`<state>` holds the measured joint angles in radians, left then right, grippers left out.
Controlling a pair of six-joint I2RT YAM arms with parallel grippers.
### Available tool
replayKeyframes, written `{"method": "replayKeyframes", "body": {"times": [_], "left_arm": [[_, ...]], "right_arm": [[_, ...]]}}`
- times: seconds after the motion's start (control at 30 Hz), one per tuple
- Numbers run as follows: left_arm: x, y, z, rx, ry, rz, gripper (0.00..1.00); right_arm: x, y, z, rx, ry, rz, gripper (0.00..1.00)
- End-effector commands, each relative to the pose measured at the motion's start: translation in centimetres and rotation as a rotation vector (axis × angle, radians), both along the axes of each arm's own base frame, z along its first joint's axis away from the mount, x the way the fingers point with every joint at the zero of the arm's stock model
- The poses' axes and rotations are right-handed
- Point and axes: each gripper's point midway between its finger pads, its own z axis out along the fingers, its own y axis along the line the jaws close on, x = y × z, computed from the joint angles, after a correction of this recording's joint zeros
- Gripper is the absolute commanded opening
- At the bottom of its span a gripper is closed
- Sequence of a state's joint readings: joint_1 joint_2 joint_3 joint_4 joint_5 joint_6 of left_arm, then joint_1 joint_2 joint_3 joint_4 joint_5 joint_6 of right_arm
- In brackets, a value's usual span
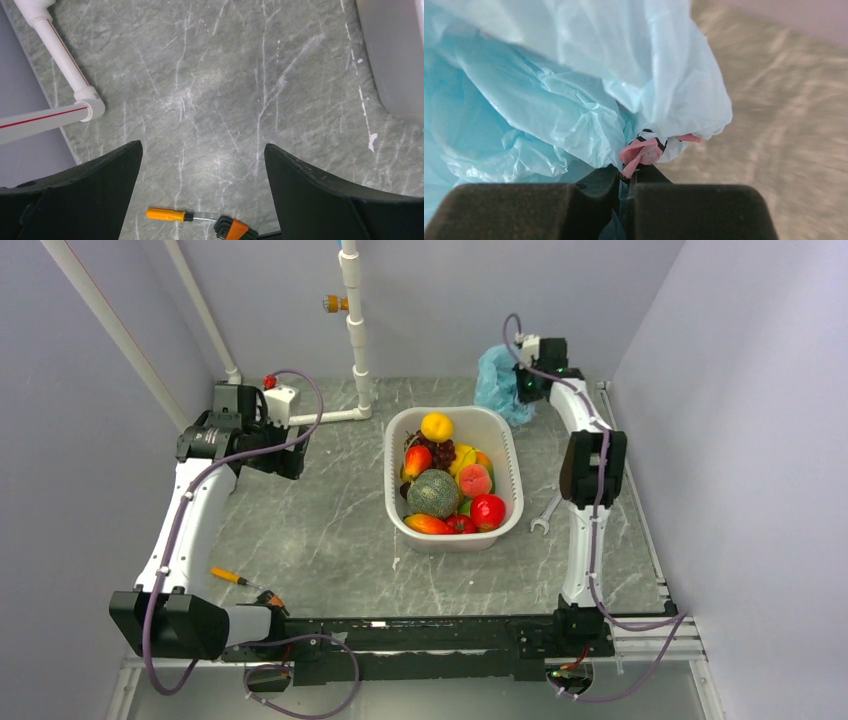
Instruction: Place the fake fruits into the plastic bag and tie a complex knot
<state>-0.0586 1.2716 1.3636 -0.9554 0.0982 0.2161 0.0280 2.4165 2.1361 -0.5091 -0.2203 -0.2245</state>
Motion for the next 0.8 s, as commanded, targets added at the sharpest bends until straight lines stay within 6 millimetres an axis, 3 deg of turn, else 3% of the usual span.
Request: {"method": "replayKeyframes", "body": {"times": [0.0,0.07,0.17,0.27,0.33,0.43,0.47,0.57,0.77], "left_arm": [[-0.6,-0.4,2.4,-0.091,-0.060,0.017,0.99],[-0.7,-0.3,2.7,-0.109,-0.079,0.024,0.99],[-1.0,0.1,3.2,-0.140,-0.097,0.048,0.99],[-1.3,0.4,4.1,-0.209,-0.105,0.087,0.99],[-1.5,0.2,4.7,-0.270,-0.104,0.097,0.99],[-1.7,0.0,6.0,-0.369,-0.110,0.121,0.99],[-1.7,0.2,6.5,-0.401,-0.114,0.144,0.99],[-1.6,1.2,8.4,-0.502,-0.141,0.219,0.99],[-1.1,5.6,12.8,-0.676,-0.247,0.379,0.99]], "right_arm": [[-0.9,0.5,22.0,0.123,-0.396,0.017,0.00],[-2.8,1.6,27.0,0.180,-0.469,0.043,0.00],[-5.8,4.6,31.4,0.250,-0.510,0.120,0.00],[-9.4,9.2,33.4,0.311,-0.506,0.221,0.00],[-11.9,13.0,33.5,0.315,-0.490,0.300,0.00],[-16.1,19.8,32.0,0.263,-0.463,0.442,0.00],[-18.1,23.0,31.1,0.239,-0.450,0.510,0.00],[-22.7,28.8,27.8,0.144,-0.420,0.647,0.00],[-30.5,37.1,21.6,0.029,-0.388,0.835,0.00]]}}
